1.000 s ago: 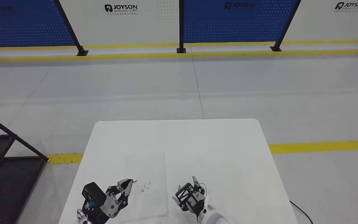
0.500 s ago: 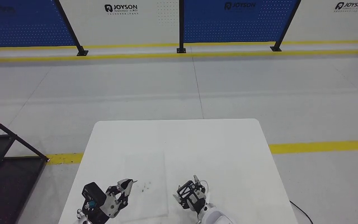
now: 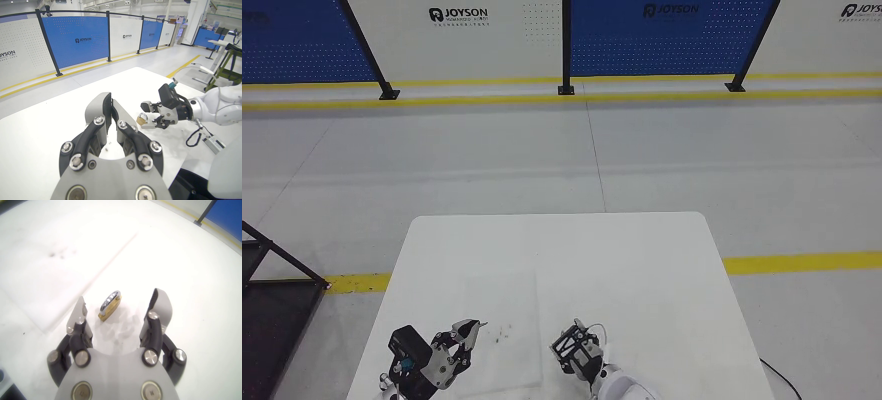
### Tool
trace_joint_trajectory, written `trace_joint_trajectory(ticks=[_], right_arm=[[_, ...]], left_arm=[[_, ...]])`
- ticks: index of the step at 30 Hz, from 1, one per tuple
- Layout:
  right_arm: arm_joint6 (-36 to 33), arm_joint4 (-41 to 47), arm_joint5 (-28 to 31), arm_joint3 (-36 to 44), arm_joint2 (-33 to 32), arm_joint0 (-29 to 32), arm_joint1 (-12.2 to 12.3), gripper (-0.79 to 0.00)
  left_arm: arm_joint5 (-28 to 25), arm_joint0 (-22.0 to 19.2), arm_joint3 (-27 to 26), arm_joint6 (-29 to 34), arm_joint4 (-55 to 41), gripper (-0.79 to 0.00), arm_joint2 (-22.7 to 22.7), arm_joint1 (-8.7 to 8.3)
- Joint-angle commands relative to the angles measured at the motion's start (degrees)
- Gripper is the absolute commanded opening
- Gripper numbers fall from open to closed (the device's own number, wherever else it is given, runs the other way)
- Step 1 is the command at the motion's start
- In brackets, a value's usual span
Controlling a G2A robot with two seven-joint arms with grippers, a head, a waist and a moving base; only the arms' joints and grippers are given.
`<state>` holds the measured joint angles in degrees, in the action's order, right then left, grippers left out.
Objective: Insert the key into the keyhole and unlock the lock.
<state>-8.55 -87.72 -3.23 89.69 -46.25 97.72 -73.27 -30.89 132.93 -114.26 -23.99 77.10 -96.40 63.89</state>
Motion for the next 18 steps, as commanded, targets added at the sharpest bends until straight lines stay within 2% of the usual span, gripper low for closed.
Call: trace_joint_trajectory(ticks=[1, 6, 7, 8, 10, 14, 18], right_arm=[[-0.4, 0.0, -0.1, -0.4, 0.3, -0.3, -0.1, -0.406], [-0.8, 0.1, -0.6, -1.0, 1.0, -0.8, -0.4, -0.557], [-0.8, 0.1, -0.7, -1.0, 1.1, -0.8, -0.4, -0.634], [-0.7, 0.3, -0.7, -1.0, 1.1, -0.8, -0.5, -0.662], [0.0, 1.2, -0.6, -0.6, 0.7, -0.7, -0.4, -0.785], [3.3, 5.8, 2.8, 1.3, -2.2, -0.1, 0.1, -0.785], [8.2, 12.1, 9.6, 4.0, -7.3, 1.7, 1.3, -0.785]], left_arm=[[0.0, 0.0, 0.0, 0.0, 0.0, -0.785, 0.0, 0.00], [0.0, 0.0, 0.0, 0.0, 0.0, -0.785, 0.0, 0.00], [0.0, 0.0, 0.0, 0.0, 0.0, -0.785, 0.0, 0.00], [0.0, 0.0, 0.0, 0.0, 0.0, -0.785, 0.0, 0.00], [0.0, 0.0, 0.0, 0.0, 0.0, -0.785, 0.0, 0.00], [0.0, 0.0, 0.0, 0.0, 0.0, -0.785, 0.0, 0.00], [0.3, -1.1, 0.0, 0.8, -0.8, -0.785, 0.9, 0.06]])
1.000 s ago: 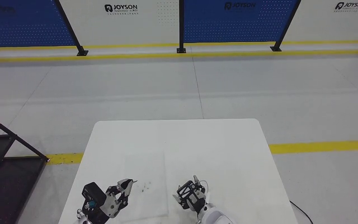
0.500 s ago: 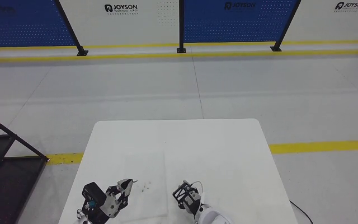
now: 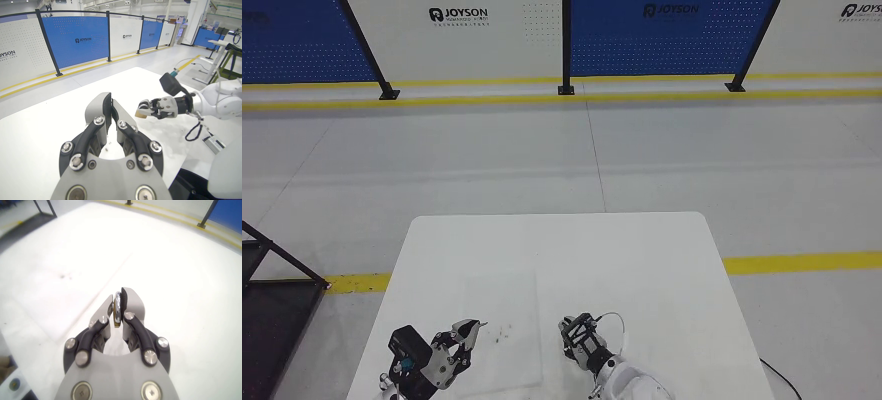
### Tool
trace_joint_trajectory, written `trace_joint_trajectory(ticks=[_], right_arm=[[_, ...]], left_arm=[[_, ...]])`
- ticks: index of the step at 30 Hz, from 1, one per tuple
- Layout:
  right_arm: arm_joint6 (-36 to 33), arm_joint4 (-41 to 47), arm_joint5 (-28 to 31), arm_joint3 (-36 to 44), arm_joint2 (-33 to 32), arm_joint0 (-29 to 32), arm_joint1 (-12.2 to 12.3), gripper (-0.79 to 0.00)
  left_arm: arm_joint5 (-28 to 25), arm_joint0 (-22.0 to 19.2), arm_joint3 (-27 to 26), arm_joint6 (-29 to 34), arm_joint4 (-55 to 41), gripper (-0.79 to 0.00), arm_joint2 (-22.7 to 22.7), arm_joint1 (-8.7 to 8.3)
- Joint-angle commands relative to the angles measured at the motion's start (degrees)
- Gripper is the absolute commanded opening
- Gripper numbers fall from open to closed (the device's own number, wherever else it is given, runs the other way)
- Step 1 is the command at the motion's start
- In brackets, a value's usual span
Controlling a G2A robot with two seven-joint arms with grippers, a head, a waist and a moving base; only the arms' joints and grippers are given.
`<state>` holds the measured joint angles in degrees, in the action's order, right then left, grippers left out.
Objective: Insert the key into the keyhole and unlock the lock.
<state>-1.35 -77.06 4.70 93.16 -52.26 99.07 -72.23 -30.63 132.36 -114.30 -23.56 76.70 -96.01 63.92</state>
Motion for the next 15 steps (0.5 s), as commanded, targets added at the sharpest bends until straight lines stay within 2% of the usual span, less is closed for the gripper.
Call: trace_joint_trajectory(ticks=[1, 6, 10, 15], right_arm=[[2.4, 3.6, 4.3, 1.5, -2.6, 1.0, 0.6, -0.785], [7.9, 14.7, 19.9, 3.5, -9.2, 2.8, 2.2, -0.785], [8.8, 22.1, 33.0, 2.2, -12.3, 2.2, 3.1, -0.785], [8.8, 22.1, 33.0, 2.2, -12.3, 2.2, 3.1, -0.785]], left_arm=[[-0.4, -1.1, -0.2, 0.2, -1.1, -0.785, 1.1, 0.06], [-4.3, -3.7, -0.4, -2.0, -4.6, -0.785, 4.7, 0.18], [-7.5, -6.6, 0.9, -1.0, -8.3, -0.785, 8.6, 0.34], [-8.6, -7.8, 1.7, 0.4, -9.7, -0.785, 9.5, 0.33]])
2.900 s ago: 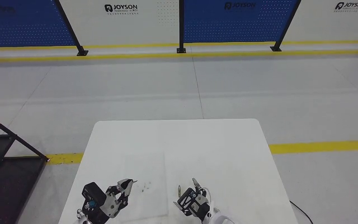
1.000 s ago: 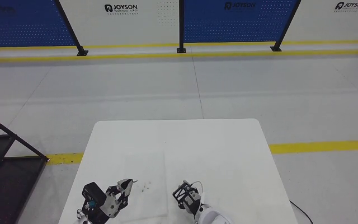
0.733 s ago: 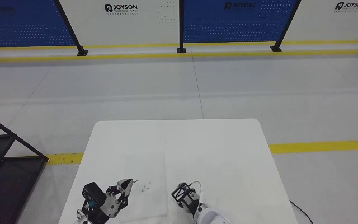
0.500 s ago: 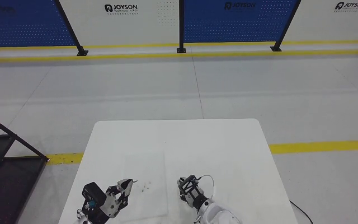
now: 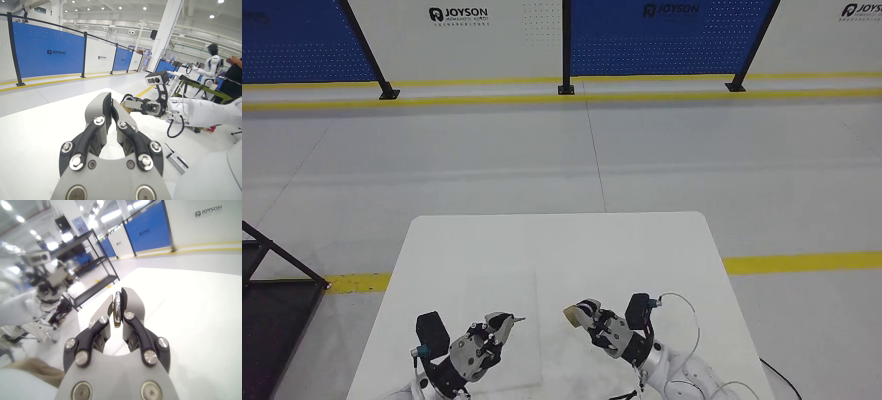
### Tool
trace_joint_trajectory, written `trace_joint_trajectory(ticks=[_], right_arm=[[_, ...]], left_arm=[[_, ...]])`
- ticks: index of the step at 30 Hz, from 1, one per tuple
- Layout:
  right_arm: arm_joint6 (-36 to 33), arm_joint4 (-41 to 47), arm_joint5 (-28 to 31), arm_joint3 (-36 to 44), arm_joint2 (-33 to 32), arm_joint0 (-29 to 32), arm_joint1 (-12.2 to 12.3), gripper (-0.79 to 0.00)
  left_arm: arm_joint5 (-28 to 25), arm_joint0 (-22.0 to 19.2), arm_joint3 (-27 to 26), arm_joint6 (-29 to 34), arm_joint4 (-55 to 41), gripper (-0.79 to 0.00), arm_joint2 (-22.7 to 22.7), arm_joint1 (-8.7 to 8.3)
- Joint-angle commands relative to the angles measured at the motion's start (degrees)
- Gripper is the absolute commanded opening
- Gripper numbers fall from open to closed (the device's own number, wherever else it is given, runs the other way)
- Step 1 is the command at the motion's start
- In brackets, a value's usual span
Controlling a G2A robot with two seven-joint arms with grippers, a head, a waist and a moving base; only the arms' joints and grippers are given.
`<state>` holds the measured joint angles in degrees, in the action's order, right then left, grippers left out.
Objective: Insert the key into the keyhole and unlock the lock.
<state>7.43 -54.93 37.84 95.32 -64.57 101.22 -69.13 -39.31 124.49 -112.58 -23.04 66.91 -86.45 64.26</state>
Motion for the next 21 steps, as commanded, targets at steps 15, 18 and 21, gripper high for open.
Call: trace_joint_trajectory(ticks=[15, 18, 21], right_arm=[[5.1, 13.6, 1.1, -1.1, 3.8, -2.6, -1.3, -0.785], [8.2, 20.3, 6.0, -2.9, 5.8, -3.5, -1.9, -0.785], [10.0, 26.5, 11.0, -4.2, 8.3, -4.6, -2.5, -0.785]], left_arm=[[1.4, -2.1, 1.1, -0.2, -10.2, -0.785, 4.8, 0.69], [-0.2, -3.2, 2.9, -2.2, -16.6, -0.785, 7.8, 1.13], [-2.5, -4.1, 4.6, -3.8, -23.3, -0.785, 11.3, 1.61]])
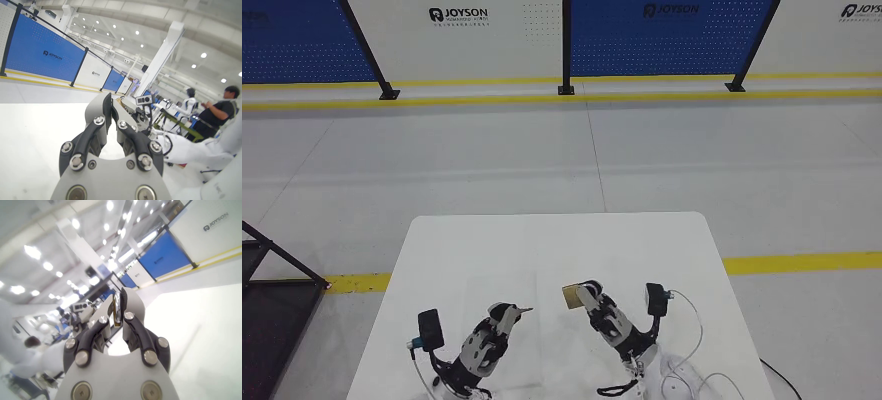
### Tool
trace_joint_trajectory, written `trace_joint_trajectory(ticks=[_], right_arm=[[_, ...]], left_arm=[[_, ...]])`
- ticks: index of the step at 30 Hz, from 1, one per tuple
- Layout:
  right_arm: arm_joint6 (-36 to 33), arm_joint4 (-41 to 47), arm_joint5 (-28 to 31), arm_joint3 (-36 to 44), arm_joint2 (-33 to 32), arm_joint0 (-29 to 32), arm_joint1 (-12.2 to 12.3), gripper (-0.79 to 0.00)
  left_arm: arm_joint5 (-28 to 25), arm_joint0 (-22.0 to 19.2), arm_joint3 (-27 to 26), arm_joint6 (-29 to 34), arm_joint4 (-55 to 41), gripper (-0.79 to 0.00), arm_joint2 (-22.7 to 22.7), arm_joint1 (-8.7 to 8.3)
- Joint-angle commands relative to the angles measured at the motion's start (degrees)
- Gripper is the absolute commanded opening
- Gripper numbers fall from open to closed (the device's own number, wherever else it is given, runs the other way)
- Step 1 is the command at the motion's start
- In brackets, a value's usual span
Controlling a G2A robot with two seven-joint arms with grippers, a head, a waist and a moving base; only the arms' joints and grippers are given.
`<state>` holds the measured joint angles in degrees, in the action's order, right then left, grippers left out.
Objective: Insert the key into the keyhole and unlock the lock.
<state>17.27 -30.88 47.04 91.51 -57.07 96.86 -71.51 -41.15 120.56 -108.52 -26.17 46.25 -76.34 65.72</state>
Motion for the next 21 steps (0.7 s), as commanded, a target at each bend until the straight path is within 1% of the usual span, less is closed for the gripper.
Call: trace_joint_trajectory(ticks=[1, 2, 12, 15, 21], right_arm=[[-0.8, 4.1, 3.3, -1.2, 1.5, -1.0, -0.2, -0.785], [-0.9, 4.6, 3.6, -1.4, 1.5, -1.2, -0.3, -0.785], [-0.9, 4.6, 3.6, -1.4, 1.5, -1.2, -0.3, -0.785], [-0.5, 5.7, 2.0, -0.8, 2.1, -1.0, -0.5, -0.785], [2.3, 6.4, 2.2, -1.4, 3.5, -1.1, -1.3, -0.785]], left_arm=[[-2.0, -0.6, 1.1, 0.0, -4.5, -0.785, 2.6, 0.25], [-2.6, -0.7, 1.2, 0.4, -5.2, -0.785, 3.0, 0.26], [-2.6, -0.7, 1.2, 0.4, -5.2, -0.785, 3.0, 0.26], [-2.1, -1.3, 1.0, 1.2, -8.0, -0.785, 4.7, 0.49], [-1.7, -2.4, 2.0, -1.7, -9.2, -0.785, 8.0, 1.24]])
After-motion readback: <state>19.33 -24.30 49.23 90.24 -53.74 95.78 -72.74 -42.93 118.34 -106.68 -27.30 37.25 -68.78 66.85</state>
